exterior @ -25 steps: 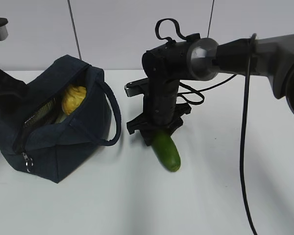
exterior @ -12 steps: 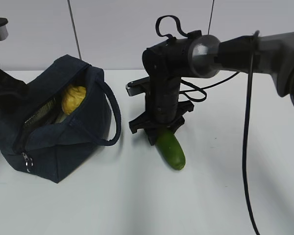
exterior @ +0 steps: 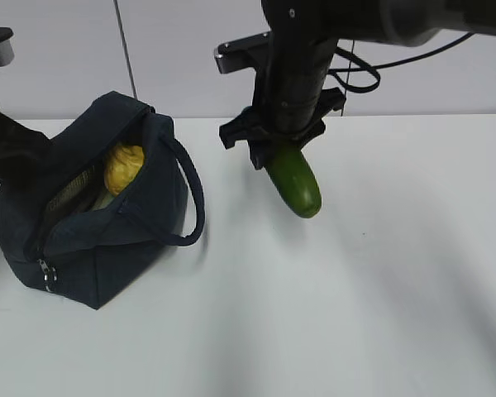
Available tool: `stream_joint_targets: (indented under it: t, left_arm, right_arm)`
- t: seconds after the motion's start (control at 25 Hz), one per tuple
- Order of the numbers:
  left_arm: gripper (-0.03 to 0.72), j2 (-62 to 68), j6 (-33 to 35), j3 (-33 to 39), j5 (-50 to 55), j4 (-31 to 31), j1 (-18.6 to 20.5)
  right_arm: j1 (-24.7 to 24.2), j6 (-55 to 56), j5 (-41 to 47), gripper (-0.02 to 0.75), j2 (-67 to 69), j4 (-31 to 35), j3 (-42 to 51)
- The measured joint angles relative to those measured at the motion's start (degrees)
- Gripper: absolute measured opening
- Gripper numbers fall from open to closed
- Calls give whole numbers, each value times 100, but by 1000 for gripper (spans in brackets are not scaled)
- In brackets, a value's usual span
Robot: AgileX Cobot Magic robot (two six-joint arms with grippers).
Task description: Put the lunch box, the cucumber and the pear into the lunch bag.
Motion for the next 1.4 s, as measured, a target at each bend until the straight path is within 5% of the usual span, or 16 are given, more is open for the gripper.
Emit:
stream_joint_targets:
  t: [0.32,1.04,1.4]
  left_arm:
    - [3,0,0,0,-117,-287,0]
    - [3,5,-5,0,-503,-843,0]
    - [3,-36,-5,0,-742,-1055,0]
  right_arm:
    - [0,-69,-440,392,-624,595,0]
    - [0,-2693,-1647,392,-229,6069,0]
    - [146,-3162,-1767,392,335,6721,0]
